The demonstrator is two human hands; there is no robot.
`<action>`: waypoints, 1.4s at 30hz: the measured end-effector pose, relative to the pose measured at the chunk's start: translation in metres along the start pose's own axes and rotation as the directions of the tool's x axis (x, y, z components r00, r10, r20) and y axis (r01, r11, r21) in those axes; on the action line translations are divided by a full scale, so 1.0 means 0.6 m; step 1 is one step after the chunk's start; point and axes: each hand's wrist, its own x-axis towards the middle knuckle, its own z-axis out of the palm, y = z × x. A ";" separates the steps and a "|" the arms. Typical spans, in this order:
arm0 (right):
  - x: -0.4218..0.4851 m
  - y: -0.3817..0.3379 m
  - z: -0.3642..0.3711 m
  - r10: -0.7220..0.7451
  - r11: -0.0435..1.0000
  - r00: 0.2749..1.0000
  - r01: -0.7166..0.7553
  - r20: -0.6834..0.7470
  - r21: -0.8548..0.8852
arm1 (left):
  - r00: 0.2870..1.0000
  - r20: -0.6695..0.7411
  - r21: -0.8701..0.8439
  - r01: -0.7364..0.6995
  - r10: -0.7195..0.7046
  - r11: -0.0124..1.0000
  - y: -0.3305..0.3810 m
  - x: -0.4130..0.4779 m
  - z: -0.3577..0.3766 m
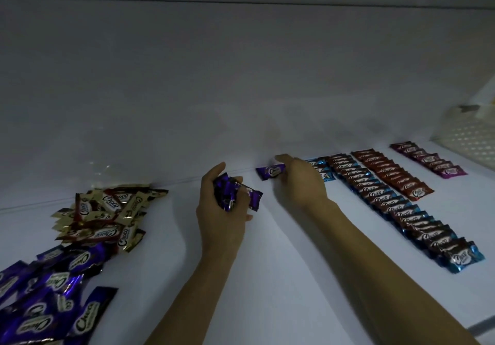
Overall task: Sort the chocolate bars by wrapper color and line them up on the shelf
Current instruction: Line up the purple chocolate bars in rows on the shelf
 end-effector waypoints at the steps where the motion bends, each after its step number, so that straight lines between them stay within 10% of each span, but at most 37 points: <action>1: -0.013 -0.004 -0.009 0.003 0.991 1.000 -0.002 -0.007 0.134 | 1.000 0.005 -0.021 0.013 -0.013 1.000 0.002 0.000 0.000; 6: -0.058 -0.056 -0.046 -0.043 0.596 0.939 -0.250 0.341 0.763 | 0.996 0.039 -0.127 0.083 -0.078 0.988 0.012 0.003 -0.006; 22: -0.052 -0.043 -0.061 -0.176 0.564 0.892 -0.254 0.416 0.785 | 0.991 -0.044 -0.090 0.120 -0.124 0.989 -0.003 0.016 0.000; 26: -0.042 -0.030 -0.062 0.026 0.456 0.915 -0.370 0.404 0.810 | 0.990 -0.080 -0.092 0.105 -0.112 0.990 -0.007 0.016 0.001; 31: -0.035 -0.001 -0.041 0.052 0.990 0.956 -0.087 0.290 0.108 | 0.990 -0.084 -0.085 0.105 -0.112 0.991 -0.011 0.018 -0.001; 36: -0.035 0.007 -0.045 -0.103 0.994 0.890 0.081 0.445 0.069 | 0.991 -0.088 -0.074 0.099 -0.105 0.992 -0.011 0.017 0.001; 42: -0.020 0.016 -0.027 -0.064 0.991 0.995 0.072 0.071 -0.114 | 0.992 -0.088 -0.053 0.081 -0.085 0.995 -0.011 0.016 0.001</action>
